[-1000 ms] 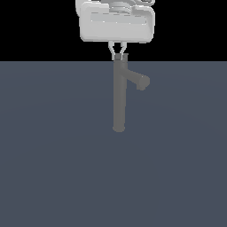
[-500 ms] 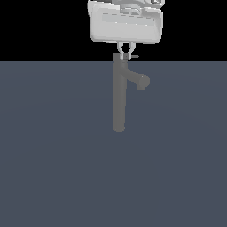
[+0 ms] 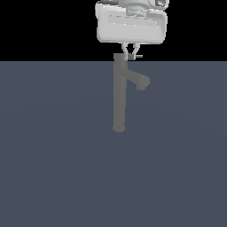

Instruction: Turn on the faucet by rotating a designated handle.

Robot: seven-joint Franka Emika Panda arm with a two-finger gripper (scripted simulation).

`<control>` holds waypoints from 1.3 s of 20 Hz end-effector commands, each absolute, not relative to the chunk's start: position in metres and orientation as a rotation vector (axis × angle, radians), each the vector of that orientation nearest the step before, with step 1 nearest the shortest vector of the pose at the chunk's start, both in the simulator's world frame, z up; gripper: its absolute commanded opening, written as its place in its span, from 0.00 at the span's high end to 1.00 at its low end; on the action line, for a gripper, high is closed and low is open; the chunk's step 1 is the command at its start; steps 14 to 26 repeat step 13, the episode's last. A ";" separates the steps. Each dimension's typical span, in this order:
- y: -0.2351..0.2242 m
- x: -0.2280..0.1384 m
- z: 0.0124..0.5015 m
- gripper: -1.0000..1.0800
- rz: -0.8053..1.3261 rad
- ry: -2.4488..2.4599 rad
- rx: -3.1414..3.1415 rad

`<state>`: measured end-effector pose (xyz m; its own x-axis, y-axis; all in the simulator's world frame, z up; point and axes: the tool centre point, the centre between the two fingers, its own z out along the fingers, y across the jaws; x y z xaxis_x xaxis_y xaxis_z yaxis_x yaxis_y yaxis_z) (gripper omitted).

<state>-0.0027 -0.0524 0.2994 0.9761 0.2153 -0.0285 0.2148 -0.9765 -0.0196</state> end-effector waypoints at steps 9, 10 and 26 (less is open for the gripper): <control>-0.076 0.037 0.300 1.00 0.006 -0.296 -3.125; -0.078 0.040 0.300 1.00 0.005 -0.293 -3.126; -0.081 0.046 0.301 1.00 0.001 -0.286 -3.128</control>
